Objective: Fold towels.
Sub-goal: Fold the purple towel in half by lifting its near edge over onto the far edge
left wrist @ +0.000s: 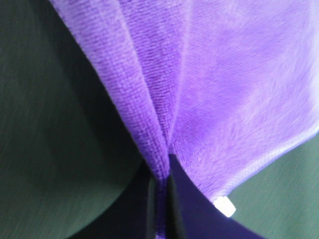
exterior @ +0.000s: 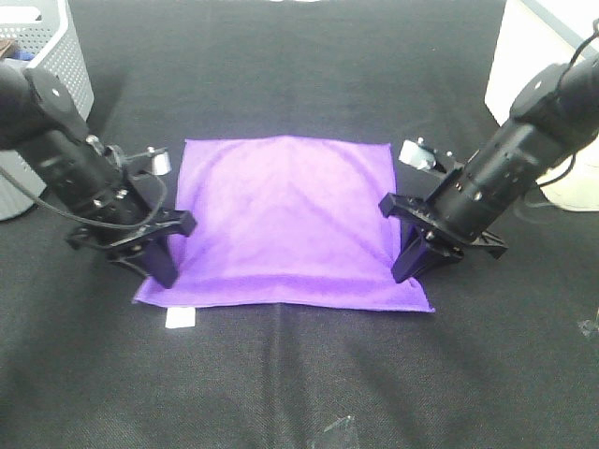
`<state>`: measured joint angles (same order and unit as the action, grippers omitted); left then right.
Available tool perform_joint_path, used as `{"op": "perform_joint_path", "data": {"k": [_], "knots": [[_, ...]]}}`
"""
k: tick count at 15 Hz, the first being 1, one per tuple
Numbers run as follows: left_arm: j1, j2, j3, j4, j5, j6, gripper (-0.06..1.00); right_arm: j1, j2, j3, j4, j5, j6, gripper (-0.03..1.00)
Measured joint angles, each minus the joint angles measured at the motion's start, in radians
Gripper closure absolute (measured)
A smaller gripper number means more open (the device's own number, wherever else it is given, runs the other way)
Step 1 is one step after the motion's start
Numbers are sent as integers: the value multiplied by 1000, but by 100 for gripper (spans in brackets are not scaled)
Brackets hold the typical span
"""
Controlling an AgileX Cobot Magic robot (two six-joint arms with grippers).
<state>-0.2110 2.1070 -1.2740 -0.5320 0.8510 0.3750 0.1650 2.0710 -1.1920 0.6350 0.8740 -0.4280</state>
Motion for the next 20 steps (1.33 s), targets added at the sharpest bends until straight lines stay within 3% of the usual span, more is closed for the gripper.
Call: {"op": "perform_joint_path", "data": {"k": [3,7,15,20], "knots": [[-1,-108,0,80,79,-68,94,3,-99,0,-68,78,101,96],[-1,-136,-24,83,4,-93,94,3,-74,-118,-91,43,110,96],[-1,104,-413,79,-82,-121,94,3,232,-691,-189,14,129,96],[-1,226,-595,79,-136,-121,94,2,349,-849,-219,-51,132,96]]}}
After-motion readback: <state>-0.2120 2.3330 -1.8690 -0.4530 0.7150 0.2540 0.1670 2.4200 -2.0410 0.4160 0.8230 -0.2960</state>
